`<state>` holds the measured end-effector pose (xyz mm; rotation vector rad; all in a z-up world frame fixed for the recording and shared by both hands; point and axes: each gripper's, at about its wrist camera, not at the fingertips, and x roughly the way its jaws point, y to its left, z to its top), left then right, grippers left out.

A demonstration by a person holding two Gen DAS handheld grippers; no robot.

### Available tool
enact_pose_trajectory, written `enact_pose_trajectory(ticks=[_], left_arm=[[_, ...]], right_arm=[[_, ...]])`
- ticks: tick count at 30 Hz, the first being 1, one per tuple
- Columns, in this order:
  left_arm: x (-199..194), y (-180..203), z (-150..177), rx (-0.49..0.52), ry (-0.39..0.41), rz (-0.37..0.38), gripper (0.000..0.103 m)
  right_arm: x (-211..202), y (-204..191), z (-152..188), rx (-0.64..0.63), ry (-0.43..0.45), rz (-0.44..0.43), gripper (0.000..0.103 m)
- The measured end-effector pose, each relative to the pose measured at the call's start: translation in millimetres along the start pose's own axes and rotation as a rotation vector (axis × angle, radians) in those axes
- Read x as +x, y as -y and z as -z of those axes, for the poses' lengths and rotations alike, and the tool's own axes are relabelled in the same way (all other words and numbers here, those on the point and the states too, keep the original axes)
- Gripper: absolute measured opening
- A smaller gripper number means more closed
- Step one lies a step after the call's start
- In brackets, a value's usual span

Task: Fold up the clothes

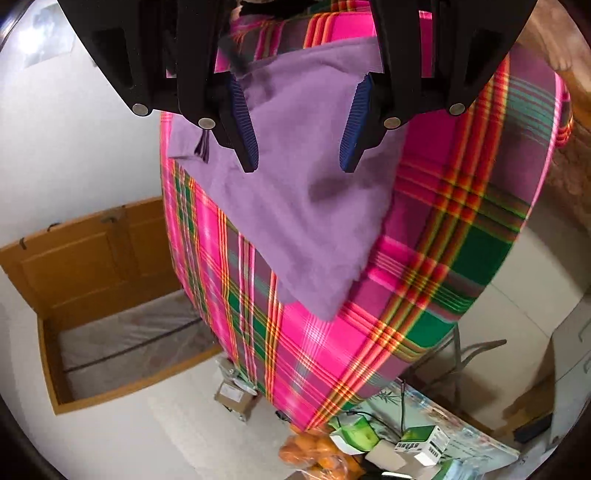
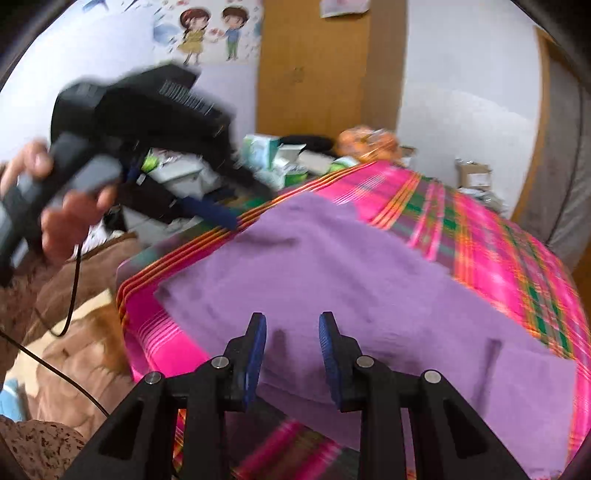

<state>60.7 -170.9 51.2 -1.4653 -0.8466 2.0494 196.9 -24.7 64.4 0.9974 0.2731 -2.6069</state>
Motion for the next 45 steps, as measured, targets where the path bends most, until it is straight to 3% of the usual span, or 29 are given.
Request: enact_pose_trajectory(ticks=[5, 9, 13, 18, 22, 27, 31, 43, 45], left_arm=[[8.4, 5.8, -24.0, 0.018, -0.013, 0.011, 0.048], [18.1, 10.6, -46.8, 0.012, 0.013, 0.065, 0.048], [41.7, 12.4, -67.7, 0.022, -0.027, 0.032, 0.048], [65.2, 7.9, -84.0, -0.005, -0.053, 0.028, 0.048], [77.0, 0.4, -94.6, -0.037, -0.063, 0.029, 0.048], [83.9, -6.5, -101.3, -0.062, -0.078, 0.043, 0.048], [85.9, -10.2, -104.3, -0.063, -0.079, 0.049, 0.048], [84.8, -10.5, -105.8, -0.062, -0.084, 0.045, 0.048], [82.9, -6.9, -104.6, -0.054, -0.076, 0.027, 0.048]], right_arm=[[16.2, -4.1, -0.2, 0.000, -0.041, -0.030, 0.030], [20.8, 7.3, -4.6, 0.040, -0.049, -0.022, 0.030], [28.0, 16.0, -11.9, 0.087, -0.062, -0.028, 0.030], [31.3, 17.7, -26.8, 0.062, -0.069, 0.013, 0.030], [33.7, 42.0, -41.8, 0.097, -0.047, 0.071, 0.030], [49.4, 84.4, -54.9, 0.185, -0.070, 0.123, 0.030], [68.0, 104.8, -60.7, 0.251, -0.101, 0.090, 0.030], [94.7, 108.7, -65.2, 0.221, -0.162, 0.130, 0.029], [87.2, 96.0, -63.4, 0.206, -0.145, 0.096, 0.029]])
